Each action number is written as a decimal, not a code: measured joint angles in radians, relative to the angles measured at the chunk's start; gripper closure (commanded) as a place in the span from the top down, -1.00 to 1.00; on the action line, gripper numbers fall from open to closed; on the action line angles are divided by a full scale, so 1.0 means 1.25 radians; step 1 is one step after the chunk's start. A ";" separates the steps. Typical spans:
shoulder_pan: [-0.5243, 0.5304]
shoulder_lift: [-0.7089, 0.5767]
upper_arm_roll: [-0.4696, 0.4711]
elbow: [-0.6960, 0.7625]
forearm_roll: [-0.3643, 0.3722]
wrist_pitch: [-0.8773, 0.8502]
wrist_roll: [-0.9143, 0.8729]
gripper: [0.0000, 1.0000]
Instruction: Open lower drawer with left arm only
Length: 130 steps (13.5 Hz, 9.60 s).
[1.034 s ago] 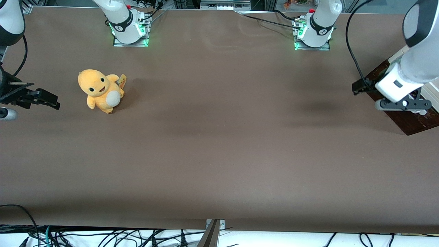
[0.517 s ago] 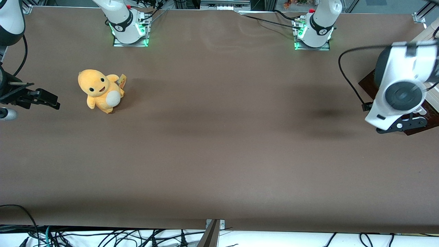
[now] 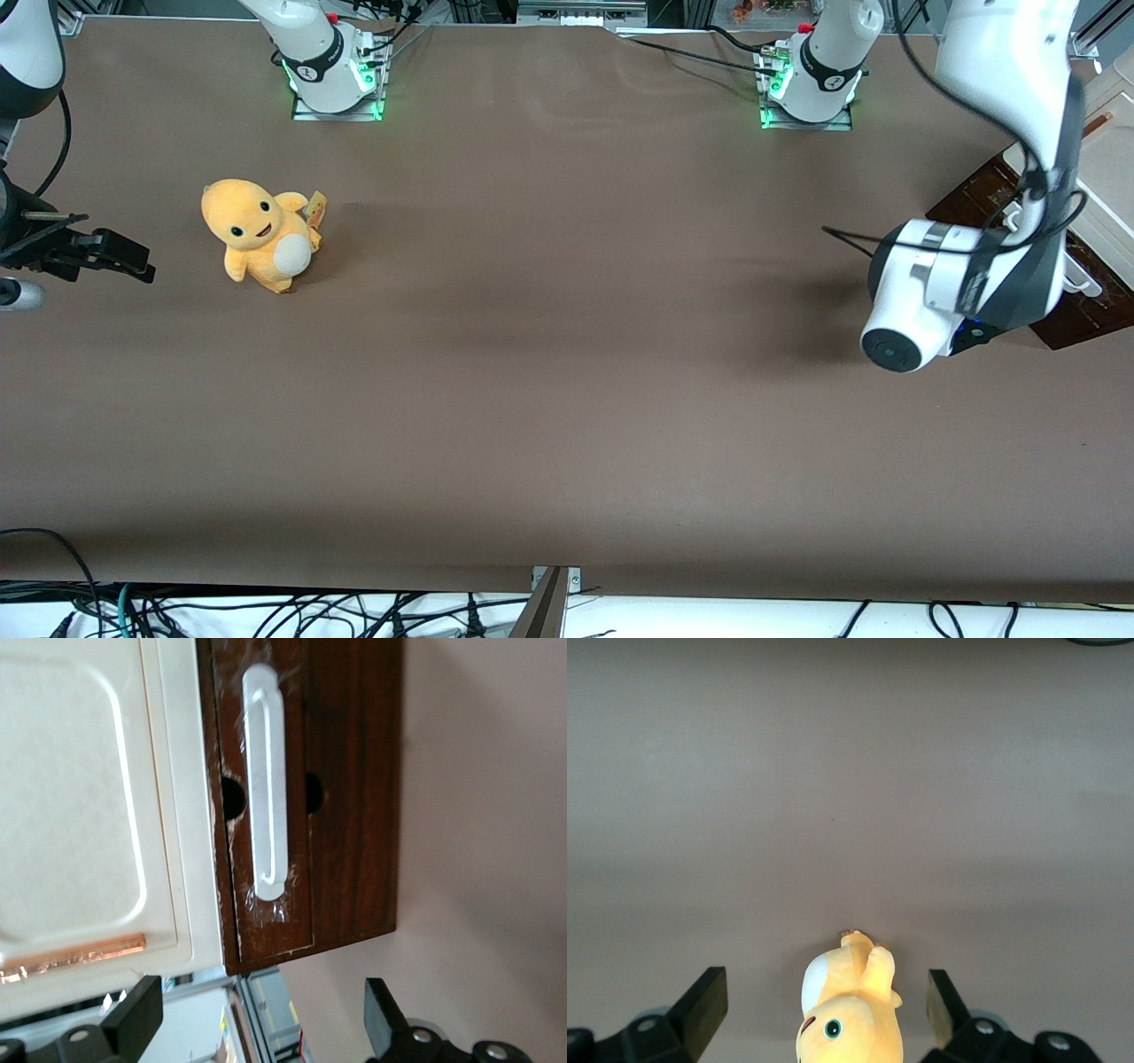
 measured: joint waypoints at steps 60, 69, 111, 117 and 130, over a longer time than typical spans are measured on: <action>0.117 0.146 0.002 0.043 0.158 0.064 -0.024 -0.67; 0.106 0.146 0.002 0.050 0.155 0.064 -0.024 -0.68; 0.094 -0.001 -0.102 0.442 -0.363 0.066 0.404 1.00; 0.088 -0.155 -0.095 0.371 -0.494 0.208 0.584 1.00; 0.048 -0.483 -0.017 -0.084 -0.535 0.381 0.717 1.00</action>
